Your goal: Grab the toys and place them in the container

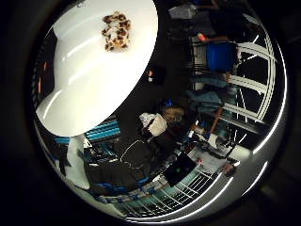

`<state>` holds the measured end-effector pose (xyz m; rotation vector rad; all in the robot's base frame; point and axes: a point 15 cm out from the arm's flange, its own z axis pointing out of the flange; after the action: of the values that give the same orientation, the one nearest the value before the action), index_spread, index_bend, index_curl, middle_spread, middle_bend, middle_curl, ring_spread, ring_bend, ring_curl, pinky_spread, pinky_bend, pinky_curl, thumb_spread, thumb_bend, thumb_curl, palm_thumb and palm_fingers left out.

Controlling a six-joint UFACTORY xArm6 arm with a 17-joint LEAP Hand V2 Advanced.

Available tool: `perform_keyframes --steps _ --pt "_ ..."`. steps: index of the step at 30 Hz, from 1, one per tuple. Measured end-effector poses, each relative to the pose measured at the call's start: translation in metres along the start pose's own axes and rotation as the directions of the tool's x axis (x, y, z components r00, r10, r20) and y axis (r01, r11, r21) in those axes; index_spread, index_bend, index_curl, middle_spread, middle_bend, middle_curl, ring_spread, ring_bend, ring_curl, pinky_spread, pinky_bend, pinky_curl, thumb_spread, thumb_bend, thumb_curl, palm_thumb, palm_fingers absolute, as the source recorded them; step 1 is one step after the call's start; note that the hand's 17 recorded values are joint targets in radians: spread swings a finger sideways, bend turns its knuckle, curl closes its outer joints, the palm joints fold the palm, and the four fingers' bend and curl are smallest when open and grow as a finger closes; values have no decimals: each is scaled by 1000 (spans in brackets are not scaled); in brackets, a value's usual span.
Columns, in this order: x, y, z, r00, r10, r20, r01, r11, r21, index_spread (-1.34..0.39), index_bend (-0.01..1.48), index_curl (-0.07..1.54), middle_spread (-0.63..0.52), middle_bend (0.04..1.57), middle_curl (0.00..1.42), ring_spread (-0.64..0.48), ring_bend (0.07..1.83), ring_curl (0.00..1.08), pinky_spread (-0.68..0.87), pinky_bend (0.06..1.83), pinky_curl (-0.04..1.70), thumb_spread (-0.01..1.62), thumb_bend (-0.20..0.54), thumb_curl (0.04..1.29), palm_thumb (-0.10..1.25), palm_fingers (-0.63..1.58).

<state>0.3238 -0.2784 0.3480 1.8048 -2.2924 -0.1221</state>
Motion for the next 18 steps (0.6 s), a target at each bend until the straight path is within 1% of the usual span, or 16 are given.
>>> perform_keyframes --steps 3,9,13,18 --pt "18 -6 19 998 48 36 -47 999 -10 -352 151 248 42 225 346 194 403 245 430 478 298 1156 -18 271 520 123" --pt "40 -43 38 991 114 73 -120 989 80 -326 153 254 52 235 346 194 399 242 431 469 289 1166 -18 269 523 136" --pt "48 -59 31 986 140 89 -149 983 109 -310 154 258 62 232 342 196 398 242 436 468 287 1167 -18 267 524 143" --pt "52 -78 22 974 178 137 -197 970 142 -290 152 260 63 236 343 206 393 240 448 465 285 1168 -13 273 554 144"
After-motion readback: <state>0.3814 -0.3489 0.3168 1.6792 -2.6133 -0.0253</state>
